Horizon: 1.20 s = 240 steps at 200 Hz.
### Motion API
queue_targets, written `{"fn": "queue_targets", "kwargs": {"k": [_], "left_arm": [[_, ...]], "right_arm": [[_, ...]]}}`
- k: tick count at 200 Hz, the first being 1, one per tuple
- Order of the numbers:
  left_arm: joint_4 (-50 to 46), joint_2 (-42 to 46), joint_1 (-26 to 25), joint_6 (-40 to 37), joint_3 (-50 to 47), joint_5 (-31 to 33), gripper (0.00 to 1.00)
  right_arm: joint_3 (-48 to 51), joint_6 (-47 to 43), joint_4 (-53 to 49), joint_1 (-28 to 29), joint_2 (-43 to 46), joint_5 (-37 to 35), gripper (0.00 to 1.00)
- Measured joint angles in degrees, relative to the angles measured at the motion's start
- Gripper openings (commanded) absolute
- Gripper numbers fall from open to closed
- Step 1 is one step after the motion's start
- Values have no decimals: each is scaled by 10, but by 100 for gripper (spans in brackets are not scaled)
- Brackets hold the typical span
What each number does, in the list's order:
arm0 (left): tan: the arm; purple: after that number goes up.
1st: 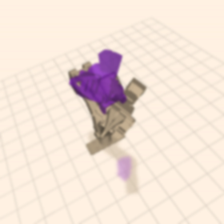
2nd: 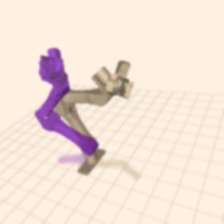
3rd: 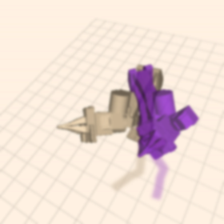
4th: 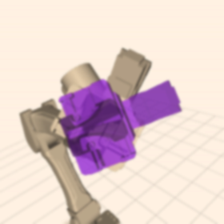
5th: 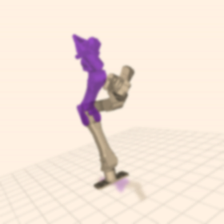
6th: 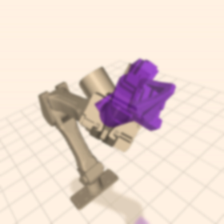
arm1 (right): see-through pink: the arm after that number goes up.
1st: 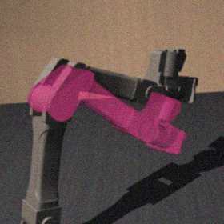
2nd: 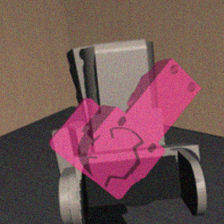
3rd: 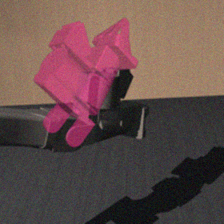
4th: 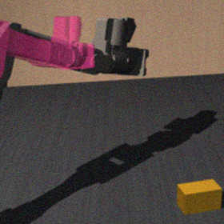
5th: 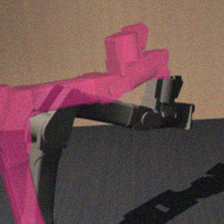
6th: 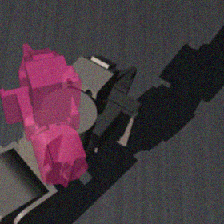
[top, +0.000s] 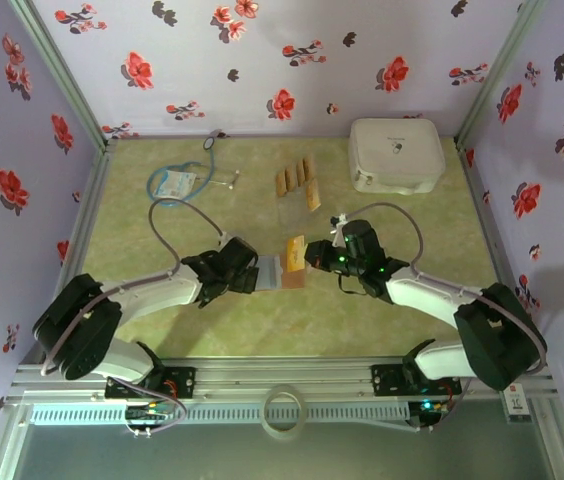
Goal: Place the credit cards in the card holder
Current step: Insert the credit card into the card slot.
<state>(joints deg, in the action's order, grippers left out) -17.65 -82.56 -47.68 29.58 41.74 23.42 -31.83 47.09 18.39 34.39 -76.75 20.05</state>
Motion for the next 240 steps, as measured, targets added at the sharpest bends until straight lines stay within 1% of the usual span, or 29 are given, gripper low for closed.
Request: {"fn": "queue_targets", "kwargs": {"k": [34, 113, 240], "left_arm": [[0, -22, -8, 0, 11, 10, 100], [0, -58, -12, 0, 21, 26, 100], [-10, -65, -17, 31, 22, 53, 100]], "right_arm": [[16, 7, 56, 0, -28, 19, 0], [38, 17, 123, 0, -82, 37, 0], [55, 36, 223, 6, -139, 62, 0]]}}
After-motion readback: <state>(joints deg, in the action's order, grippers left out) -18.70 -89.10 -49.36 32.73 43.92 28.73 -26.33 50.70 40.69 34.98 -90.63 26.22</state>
